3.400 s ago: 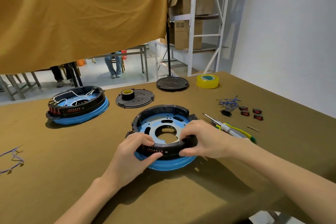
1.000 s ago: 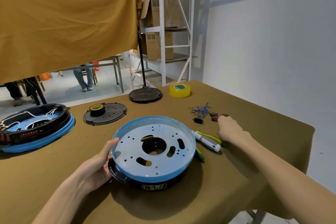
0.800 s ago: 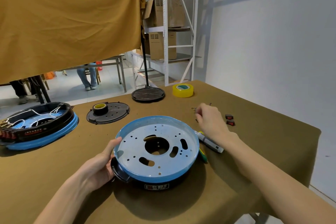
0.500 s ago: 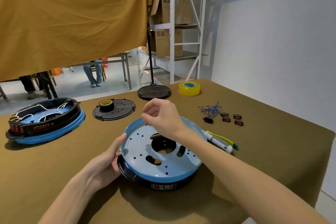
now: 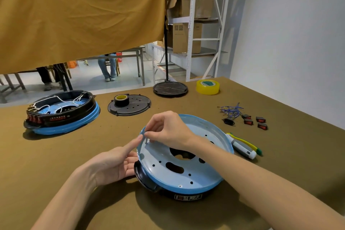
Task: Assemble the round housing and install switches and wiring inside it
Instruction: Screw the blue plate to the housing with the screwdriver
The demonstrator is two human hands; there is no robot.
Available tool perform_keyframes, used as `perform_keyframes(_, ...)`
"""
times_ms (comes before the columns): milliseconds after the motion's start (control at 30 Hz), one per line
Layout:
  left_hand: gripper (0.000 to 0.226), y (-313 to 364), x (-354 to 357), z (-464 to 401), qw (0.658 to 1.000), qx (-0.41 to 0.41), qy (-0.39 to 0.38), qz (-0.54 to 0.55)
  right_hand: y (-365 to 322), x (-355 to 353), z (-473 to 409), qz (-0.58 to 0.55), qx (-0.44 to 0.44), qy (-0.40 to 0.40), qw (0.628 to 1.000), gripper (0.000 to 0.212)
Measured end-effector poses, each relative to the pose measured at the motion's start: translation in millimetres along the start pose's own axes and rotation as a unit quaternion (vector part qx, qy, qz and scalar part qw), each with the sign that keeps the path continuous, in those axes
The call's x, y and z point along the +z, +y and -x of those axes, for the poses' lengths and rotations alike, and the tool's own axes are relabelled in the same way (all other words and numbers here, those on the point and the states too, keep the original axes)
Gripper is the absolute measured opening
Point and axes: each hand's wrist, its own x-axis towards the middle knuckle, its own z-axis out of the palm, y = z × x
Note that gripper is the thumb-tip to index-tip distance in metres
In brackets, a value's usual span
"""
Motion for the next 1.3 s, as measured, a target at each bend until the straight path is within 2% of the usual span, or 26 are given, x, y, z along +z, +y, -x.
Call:
perform_keyframes(267, 0.084, -1, 3, 1, 1.000, 0.000, -0.011, 0.020, 1, 0, 4, 0.052, -0.032, 0.013, 0.998, 0.007)
perform_keyframes(467, 0.088, -1, 4, 1, 1.000, 0.010, -0.004, 0.010, -3, 8, 12, 0.173, -0.112, -0.025, 0.978, 0.005)
perform_keyframes(733, 0.087, -2, 4, 0, 1.000, 0.009, 0.004, 0.005, -3, 6, 9, 0.163, -0.034, -0.033, 0.986, 0.008)
perform_keyframes(867, 0.088, -2, 5, 1, 1.000, 0.007, 0.007, 0.004, -3, 10, 7, 0.149, 0.015, -0.031, 0.988, 0.017)
perform_keyframes(1000, 0.087, -1, 5, 1, 1.000, 0.004, 0.007, 0.006, -4, 5, 10, 0.126, 0.008, -0.057, 0.990, 0.008)
perform_keyframes(1300, 0.087, -2, 6, 5, 1.000, 0.007, 0.011, 0.002, -4, 3, 10, 0.109, 0.005, -0.068, 0.992, 0.008)
